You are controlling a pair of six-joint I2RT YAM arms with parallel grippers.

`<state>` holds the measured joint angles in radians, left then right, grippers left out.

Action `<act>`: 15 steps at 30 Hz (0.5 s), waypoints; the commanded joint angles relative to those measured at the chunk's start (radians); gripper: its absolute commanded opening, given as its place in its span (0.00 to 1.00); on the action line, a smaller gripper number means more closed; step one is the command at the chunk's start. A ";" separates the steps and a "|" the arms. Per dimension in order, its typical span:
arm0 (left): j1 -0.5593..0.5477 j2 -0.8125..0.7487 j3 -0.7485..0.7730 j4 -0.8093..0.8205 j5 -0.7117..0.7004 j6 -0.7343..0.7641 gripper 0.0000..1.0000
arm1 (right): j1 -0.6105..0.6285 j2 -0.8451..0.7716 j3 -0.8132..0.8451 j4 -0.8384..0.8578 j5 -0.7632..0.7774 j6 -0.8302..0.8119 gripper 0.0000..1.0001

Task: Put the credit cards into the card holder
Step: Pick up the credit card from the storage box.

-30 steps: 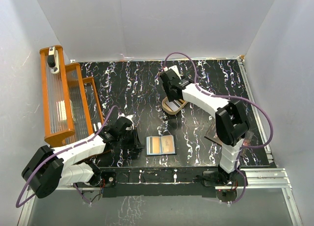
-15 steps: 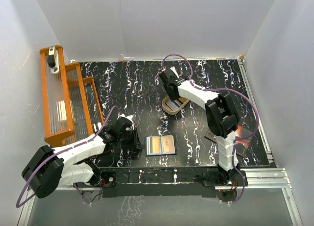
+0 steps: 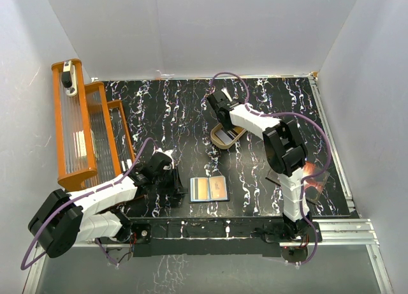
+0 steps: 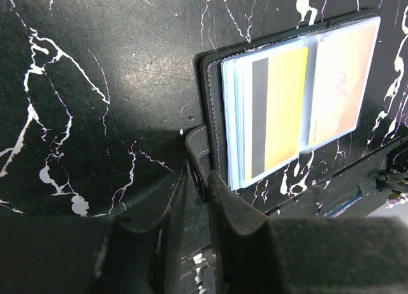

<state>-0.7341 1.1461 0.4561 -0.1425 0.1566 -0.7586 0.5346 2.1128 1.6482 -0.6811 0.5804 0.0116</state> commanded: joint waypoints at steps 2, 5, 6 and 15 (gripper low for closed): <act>0.003 -0.009 -0.004 -0.013 -0.006 0.008 0.19 | -0.015 0.010 0.048 0.030 0.046 -0.025 0.48; 0.003 -0.004 -0.001 -0.014 -0.007 0.010 0.19 | -0.018 0.007 0.050 0.032 0.050 -0.028 0.45; 0.003 -0.001 -0.001 -0.015 -0.009 0.010 0.19 | -0.019 0.007 0.051 0.032 0.053 -0.031 0.44; 0.003 0.012 0.007 -0.014 -0.010 0.012 0.19 | -0.039 -0.010 0.045 0.035 0.047 -0.053 0.38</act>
<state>-0.7341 1.1576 0.4561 -0.1429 0.1543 -0.7582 0.5171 2.1181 1.6535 -0.6792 0.5846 -0.0181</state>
